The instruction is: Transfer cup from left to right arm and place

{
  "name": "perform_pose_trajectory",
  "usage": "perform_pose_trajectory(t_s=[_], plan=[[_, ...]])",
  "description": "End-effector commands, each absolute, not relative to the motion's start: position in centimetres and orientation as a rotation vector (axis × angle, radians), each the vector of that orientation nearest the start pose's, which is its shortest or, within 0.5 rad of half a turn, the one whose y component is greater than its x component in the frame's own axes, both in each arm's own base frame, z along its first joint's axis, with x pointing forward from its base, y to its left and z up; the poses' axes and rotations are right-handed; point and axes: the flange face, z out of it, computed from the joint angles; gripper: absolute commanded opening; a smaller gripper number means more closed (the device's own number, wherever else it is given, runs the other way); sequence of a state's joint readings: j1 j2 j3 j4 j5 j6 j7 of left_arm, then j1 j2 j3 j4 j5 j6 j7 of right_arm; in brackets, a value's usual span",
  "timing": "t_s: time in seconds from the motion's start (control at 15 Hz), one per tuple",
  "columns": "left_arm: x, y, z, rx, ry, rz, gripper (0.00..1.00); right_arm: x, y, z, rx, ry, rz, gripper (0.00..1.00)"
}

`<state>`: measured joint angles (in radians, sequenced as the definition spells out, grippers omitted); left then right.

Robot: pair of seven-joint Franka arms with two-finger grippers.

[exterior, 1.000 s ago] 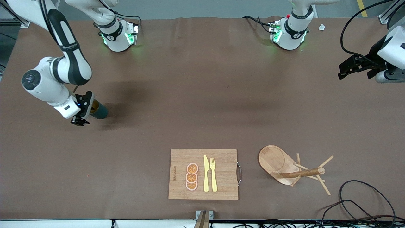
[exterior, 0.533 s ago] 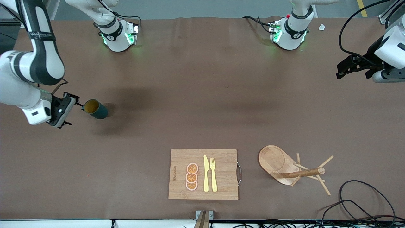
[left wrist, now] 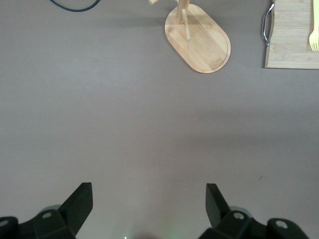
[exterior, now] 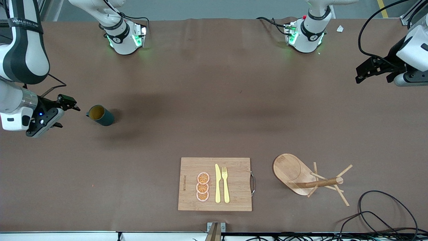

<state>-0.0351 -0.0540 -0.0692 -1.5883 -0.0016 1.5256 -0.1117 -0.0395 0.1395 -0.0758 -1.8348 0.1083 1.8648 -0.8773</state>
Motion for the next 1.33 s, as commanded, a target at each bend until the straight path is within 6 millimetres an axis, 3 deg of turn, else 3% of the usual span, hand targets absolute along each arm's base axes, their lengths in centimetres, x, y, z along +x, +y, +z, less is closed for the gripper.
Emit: perform_pose_trajectory(t_s=[0.0, 0.07, 0.47, 0.67, 0.8, 1.0, 1.27], plan=[[52.8, -5.4, 64.5, -3.135, 0.014, 0.016, 1.0, 59.0, -5.7, 46.5, -2.912, -0.898, 0.074, 1.0], [52.8, -5.6, 64.6, -3.136, 0.019, 0.021, 1.0, 58.8, -5.7, 47.0, -2.943, -0.787, 0.085, 1.0], [53.0, -5.7, 64.2, -3.131, 0.019, 0.03, 1.0, 57.8, -5.1, 54.6, -3.046, -0.214, 0.236, 1.0], [53.0, -6.5, 64.5, -3.129, 0.028, 0.02, 1.0, 56.3, -2.9, 57.2, -3.077, 0.082, 0.262, 1.0], [52.8, -7.0, 64.2, -3.125, 0.042, 0.026, 1.0, 55.8, -1.2, 58.5, -3.113, 0.126, 0.268, 1.0], [52.4, -6.6, 63.7, -3.125, 0.03, 0.0, 1.0, 55.3, -0.7, 62.9, -3.135, 0.175, 0.253, 1.0], [52.7, -6.5, 64.5, -3.131, 0.043, -0.057, 1.0, 55.4, -1.2, 63.6, -3.116, 0.189, 0.228, 1.0]])
